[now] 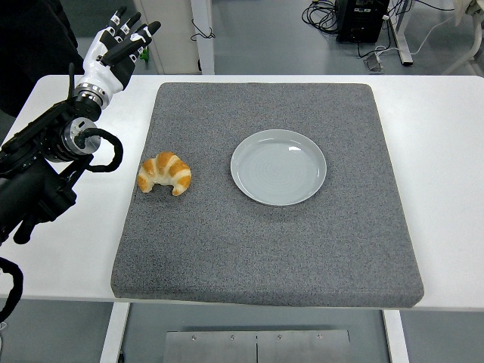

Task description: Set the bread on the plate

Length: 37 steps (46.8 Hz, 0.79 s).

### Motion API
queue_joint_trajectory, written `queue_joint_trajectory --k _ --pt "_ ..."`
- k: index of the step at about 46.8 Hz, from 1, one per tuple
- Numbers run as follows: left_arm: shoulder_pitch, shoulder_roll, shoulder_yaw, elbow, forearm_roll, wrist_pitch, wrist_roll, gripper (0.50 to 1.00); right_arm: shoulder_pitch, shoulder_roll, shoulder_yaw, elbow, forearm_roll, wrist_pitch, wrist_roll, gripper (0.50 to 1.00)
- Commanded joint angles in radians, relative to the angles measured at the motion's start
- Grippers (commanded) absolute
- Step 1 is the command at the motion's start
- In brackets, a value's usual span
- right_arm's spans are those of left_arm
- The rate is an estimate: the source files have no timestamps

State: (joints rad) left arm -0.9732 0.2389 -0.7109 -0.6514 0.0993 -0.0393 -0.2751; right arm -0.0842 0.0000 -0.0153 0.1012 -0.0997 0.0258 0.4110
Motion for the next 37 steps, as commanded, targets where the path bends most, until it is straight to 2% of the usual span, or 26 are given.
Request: queue_joint_trajectory --k 1,9,12,16,22,25,31,37 --pt "-0.005 0.051 0.074 -0.06 0.02 0.001 0.008 0.954 0.0 0.0 0.0 0.0 0.0 -0.001 0.0 1.0" --pt "-0.047 0.097 0.165 -0.086 0.045 0.001 0.017 0.949 0.0 0.0 0.0 0.0 0.0 0.0 0.0 1.0" --pt "-0.058 0.12 0.182 -0.099 0.078 -0.007 0.051 0.949 0.001 0.0 0.0 0.0 0.0 0.0 0.0 1.0" --pt "-0.061 0.19 0.197 -0.169 0.158 -0.033 0.118 0.949 0.0 0.0 0.0 0.0 0.0 0.0 0.0 1.0" --pt "-0.07 0.286 0.194 -0.26 0.24 -0.043 0.126 0.949 0.001 0.0 0.0 0.0 0.0 -0.001 0.0 1.0" --pt "-0.084 0.316 0.194 -0.286 0.289 -0.06 0.135 0.949 0.0 0.0 0.0 0.0 0.0 -0.001 0.002 1.0" --pt "-0.085 0.393 0.194 -0.352 0.384 -0.129 0.166 0.948 0.0 0.0 0.0 0.0 0.0 0.0 0.0 1.0" --pt "-0.084 0.428 0.195 -0.39 0.487 -0.157 0.201 0.948 0.0 0.0 0.0 0.0 0.0 0.0 0.0 1.0"
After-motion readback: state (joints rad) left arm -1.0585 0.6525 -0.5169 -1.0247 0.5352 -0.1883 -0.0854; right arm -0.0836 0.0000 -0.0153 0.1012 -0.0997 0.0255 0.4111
